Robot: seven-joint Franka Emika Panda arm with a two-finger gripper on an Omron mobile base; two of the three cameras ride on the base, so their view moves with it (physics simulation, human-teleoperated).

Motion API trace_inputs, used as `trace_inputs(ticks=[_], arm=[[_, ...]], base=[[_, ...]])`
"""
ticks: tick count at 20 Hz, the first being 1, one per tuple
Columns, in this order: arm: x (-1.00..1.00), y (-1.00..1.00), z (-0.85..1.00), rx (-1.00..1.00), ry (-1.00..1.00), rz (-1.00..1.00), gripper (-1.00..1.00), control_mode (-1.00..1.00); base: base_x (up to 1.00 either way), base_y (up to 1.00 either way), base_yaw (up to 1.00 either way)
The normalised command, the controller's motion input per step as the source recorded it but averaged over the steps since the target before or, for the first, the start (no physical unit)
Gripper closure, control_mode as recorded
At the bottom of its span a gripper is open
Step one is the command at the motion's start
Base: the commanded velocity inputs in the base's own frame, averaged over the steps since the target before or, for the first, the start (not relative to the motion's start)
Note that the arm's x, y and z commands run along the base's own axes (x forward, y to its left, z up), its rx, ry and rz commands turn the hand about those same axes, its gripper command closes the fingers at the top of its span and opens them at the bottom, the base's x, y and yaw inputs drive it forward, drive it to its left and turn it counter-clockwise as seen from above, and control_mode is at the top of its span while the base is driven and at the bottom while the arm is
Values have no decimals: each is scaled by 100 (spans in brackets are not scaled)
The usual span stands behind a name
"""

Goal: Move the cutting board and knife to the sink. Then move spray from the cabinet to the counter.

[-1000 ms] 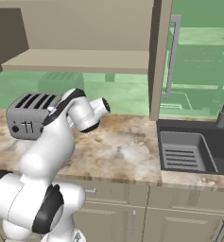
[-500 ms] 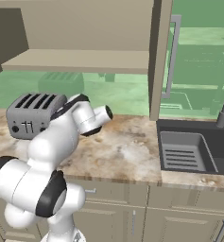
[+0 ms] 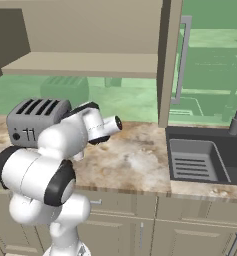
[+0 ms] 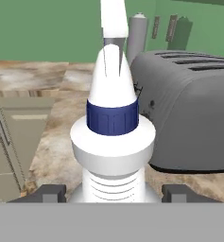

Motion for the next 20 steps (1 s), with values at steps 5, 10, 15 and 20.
trace_inputs(ticks=[5,10,15,20], arm=[[43,0,-19,0,0,0,100,-100],[45,0,-18,0,0,0,100,-100],[39,0,-23,0,0,0,100,-100],[32,0,-29,0,0,0,100,-100]], base=[[0,0,0],[0,0,0],[0,0,0],[0,0,0]])
